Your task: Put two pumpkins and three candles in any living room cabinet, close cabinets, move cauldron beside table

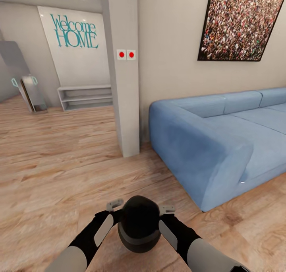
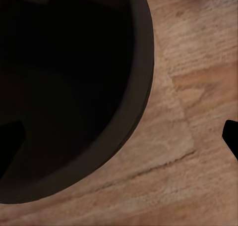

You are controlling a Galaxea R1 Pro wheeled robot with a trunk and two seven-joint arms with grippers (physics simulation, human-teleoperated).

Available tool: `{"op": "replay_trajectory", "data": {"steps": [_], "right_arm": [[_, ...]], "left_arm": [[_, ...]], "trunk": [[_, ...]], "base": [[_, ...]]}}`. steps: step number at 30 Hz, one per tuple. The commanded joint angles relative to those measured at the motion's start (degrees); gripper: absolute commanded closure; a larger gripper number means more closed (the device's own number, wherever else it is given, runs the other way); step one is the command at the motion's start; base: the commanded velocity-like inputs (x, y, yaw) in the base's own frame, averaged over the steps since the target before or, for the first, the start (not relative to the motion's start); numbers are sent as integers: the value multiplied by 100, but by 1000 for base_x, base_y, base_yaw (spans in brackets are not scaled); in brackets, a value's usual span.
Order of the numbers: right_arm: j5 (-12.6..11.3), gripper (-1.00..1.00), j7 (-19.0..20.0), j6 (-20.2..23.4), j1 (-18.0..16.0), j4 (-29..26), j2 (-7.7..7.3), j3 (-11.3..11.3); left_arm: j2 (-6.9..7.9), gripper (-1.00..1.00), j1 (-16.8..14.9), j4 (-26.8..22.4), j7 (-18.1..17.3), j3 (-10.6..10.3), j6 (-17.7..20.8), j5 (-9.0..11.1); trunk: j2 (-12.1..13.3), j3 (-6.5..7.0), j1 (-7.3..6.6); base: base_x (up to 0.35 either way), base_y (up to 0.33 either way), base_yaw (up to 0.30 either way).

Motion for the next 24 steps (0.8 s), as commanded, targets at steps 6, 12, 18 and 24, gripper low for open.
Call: {"op": "replay_trajectory", "data": {"steps": [6, 12, 18, 24], "right_arm": [[-55, -100, -39, -32, -5, -2, -9, 44], [-101, -100, 20, -486, -5, 6, -10, 44], [-127, -100, 35, -598, -5, 9, -10, 47], [-134, -100, 36, -759, -5, 15, -10, 48]], "left_arm": [[-4, -100, -3, 71, 55, -98, -116, 61], [-63, -100, -3, 82, 55, -147, -220, 73], [-81, -100, -3, 83, 55, -150, -229, 74], [-84, -100, -2, 83, 55, -150, -236, 74]], "trunk": [[-11, -139, 14], [-19, -272, 29], [-27, -405, 45], [-28, -427, 47]], "base": [[0, 0, 0], [0, 0, 0], [0, 0, 0], [0, 0, 0]]}}
